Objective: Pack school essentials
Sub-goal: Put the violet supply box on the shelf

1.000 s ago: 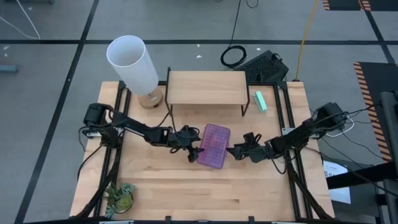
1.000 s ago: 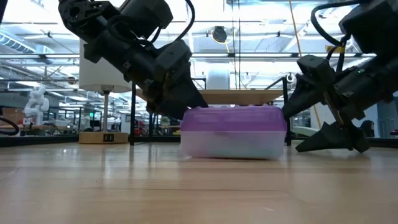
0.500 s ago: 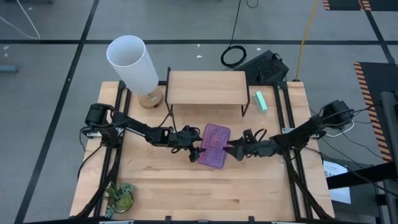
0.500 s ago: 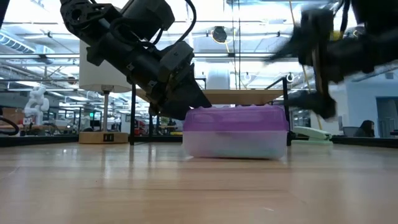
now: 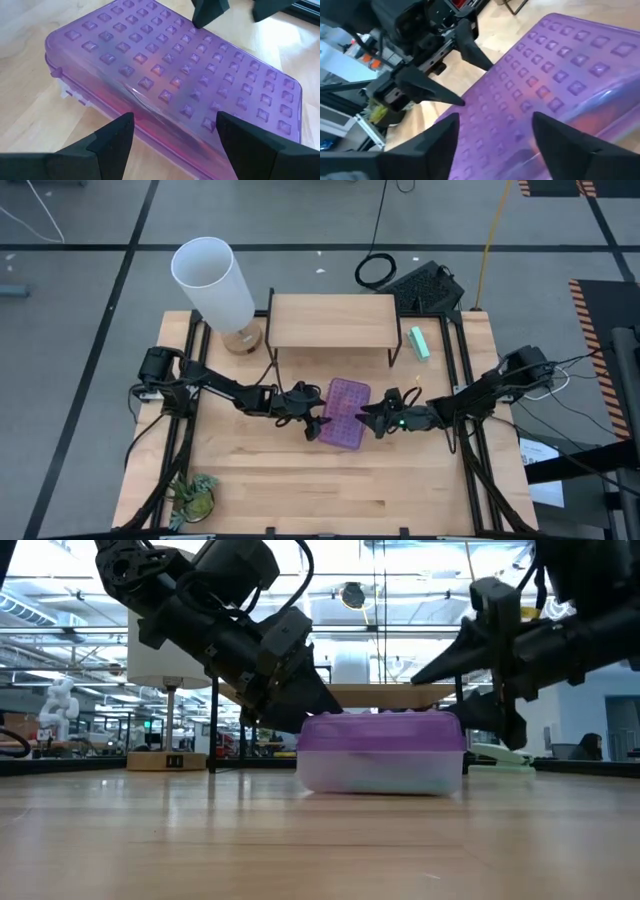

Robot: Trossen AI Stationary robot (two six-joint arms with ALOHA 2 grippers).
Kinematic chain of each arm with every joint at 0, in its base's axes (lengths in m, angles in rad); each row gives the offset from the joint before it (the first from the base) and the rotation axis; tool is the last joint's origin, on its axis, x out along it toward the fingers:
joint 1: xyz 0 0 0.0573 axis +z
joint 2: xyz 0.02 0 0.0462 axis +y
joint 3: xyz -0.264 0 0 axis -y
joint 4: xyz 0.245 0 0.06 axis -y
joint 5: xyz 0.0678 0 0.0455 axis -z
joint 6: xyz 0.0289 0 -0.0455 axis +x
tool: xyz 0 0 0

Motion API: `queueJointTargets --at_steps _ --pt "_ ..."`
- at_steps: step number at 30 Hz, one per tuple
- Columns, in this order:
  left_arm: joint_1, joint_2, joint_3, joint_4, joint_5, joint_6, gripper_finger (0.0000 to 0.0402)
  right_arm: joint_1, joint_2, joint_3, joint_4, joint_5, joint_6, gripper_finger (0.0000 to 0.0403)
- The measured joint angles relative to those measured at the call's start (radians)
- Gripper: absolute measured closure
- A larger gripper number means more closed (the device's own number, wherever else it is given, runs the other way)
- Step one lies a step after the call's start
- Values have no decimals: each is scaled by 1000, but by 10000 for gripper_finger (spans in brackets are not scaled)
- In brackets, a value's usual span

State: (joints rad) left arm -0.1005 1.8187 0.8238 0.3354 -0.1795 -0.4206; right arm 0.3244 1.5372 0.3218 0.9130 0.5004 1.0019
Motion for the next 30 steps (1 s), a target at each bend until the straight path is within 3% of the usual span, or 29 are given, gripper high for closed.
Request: queueJointTargets --at_steps 8,14,22,30 --pt "0 -3 -2 40 -12 24 119 -16 33 1 -68 20 15 233" --pt "2 -91 -5 10 -9 36 119 -23 -72 -3 -3 -87 -146 244" --pt "2 -248 -2 -154 -18 50 119 -44 -268 -2 -191 -121 -173 161" --pt "8 -197 -2 -209 -31 47 119 -45 -332 -3 -536 -112 -11 51"
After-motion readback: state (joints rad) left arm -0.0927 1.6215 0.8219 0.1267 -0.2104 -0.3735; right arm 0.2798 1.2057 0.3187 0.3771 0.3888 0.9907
